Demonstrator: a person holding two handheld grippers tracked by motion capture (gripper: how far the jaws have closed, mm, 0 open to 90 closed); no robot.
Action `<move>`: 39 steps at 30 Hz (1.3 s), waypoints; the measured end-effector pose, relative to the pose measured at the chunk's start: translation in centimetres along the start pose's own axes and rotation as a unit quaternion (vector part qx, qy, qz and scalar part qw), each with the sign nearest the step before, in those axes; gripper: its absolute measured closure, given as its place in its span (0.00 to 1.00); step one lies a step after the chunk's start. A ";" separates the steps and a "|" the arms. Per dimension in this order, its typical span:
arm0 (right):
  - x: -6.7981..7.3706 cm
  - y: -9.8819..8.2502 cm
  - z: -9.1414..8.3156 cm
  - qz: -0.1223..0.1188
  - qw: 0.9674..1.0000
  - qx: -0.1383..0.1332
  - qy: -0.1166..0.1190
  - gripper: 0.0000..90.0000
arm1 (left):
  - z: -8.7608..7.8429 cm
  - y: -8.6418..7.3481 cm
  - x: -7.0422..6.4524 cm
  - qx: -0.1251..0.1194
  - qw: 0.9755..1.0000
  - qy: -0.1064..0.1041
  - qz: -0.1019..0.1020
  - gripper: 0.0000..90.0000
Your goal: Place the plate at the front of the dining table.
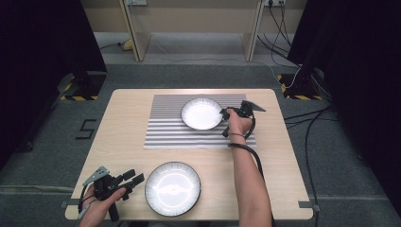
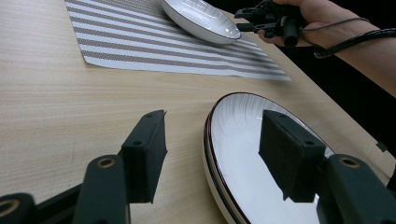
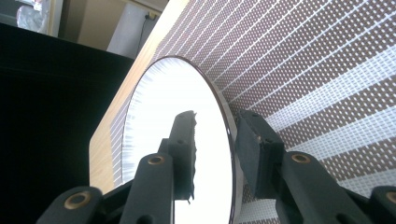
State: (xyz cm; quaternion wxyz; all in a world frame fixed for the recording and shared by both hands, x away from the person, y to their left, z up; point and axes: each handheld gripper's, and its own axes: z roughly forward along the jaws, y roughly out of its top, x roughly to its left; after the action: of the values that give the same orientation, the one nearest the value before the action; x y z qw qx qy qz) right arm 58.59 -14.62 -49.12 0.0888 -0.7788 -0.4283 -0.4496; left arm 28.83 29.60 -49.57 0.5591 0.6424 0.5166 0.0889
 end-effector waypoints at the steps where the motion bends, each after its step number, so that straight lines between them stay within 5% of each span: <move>1: 0.0 0.0 -0.1 -0.004 1.000 0.003 -0.001 0.74 | 0.0 0.0 0.0 0.000 1.000 -0.001 0.000 0.45; 20: -0.4 -0.2 -2.5 -0.039 0.999 -0.024 -0.024 0.57 | 0.0 0.1 -0.2 -0.004 1.000 0.002 0.007 0.43; 39: -1.0 -1.2 -5.9 -0.066 0.997 -0.034 -0.021 0.55 | 0.1 0.0 -0.5 -0.003 1.000 0.002 0.010 0.43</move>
State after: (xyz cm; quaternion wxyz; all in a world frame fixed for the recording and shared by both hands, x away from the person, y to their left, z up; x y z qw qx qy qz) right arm 53.78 -17.50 -46.75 0.0241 -0.7606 -0.4650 -0.4524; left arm 28.70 29.18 -49.35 0.5589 0.6461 0.5107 0.0975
